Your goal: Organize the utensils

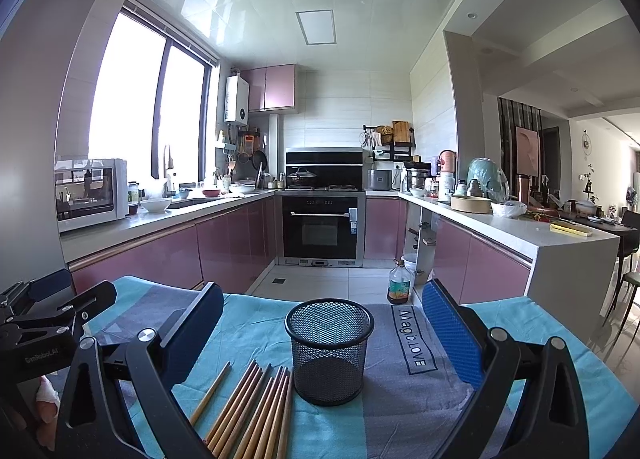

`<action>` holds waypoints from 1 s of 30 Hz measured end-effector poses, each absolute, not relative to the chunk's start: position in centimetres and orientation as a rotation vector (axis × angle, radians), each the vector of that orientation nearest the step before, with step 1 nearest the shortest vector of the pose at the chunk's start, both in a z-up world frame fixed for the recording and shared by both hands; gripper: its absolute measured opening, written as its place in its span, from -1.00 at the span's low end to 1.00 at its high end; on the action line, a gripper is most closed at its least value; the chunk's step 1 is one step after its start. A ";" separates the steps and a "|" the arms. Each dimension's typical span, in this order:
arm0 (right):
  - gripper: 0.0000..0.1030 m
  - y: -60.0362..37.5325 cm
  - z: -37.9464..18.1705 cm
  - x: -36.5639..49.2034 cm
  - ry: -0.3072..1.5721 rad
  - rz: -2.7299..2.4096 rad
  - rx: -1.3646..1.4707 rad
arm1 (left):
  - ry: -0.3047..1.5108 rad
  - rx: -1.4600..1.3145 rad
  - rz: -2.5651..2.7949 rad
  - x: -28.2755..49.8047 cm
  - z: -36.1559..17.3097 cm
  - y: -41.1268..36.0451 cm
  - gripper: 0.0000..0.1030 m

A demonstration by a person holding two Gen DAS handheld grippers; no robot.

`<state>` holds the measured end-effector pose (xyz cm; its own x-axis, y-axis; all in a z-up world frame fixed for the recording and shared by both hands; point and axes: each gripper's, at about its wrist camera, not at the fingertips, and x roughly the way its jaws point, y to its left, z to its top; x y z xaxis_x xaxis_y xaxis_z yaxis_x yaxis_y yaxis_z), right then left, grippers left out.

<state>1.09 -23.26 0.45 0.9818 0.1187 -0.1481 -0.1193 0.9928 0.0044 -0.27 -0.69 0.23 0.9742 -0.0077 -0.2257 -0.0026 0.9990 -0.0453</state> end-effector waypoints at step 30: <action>0.87 -23.8 -0.5 2.1 0.244 0.152 0.006 | 0.319 -0.013 -0.041 0.5 -0.9 -1.0 0.89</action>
